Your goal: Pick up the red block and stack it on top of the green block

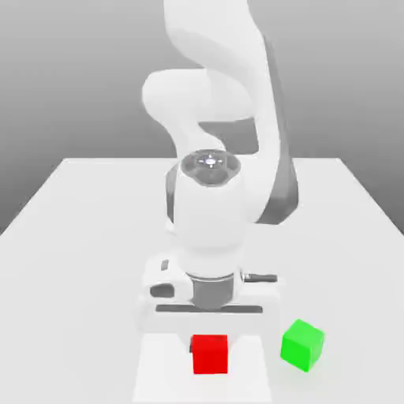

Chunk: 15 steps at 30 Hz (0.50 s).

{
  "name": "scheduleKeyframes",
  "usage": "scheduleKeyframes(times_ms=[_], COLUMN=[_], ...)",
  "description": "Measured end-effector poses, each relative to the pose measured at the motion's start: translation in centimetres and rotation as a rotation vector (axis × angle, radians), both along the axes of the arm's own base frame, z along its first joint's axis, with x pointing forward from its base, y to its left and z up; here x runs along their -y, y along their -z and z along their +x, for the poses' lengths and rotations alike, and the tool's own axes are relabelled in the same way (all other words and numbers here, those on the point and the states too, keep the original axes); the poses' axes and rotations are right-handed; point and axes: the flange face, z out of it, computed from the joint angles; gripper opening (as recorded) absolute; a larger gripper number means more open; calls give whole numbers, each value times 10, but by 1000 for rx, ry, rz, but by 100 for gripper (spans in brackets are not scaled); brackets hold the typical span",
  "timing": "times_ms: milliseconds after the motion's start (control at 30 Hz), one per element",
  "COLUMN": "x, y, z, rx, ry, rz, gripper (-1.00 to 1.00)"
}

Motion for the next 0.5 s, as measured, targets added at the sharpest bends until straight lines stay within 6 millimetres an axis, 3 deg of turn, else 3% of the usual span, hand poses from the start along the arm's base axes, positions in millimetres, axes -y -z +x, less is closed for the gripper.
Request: scheduleKeyframes(times_ms=[100,200,233,400,433,500], x=[-62,-133,-144,-141,-141,-141], y=[-18,-32,-30,20,26,26], z=[-14,-42,-48,-48,-49,-49], rx=[0,0,0,1,1,1], ry=[-65,-159,-169,-149,-150,-150], rz=[7,2,0,-3,-3,-3], gripper=[-100,-100,-100,-100,100,100])
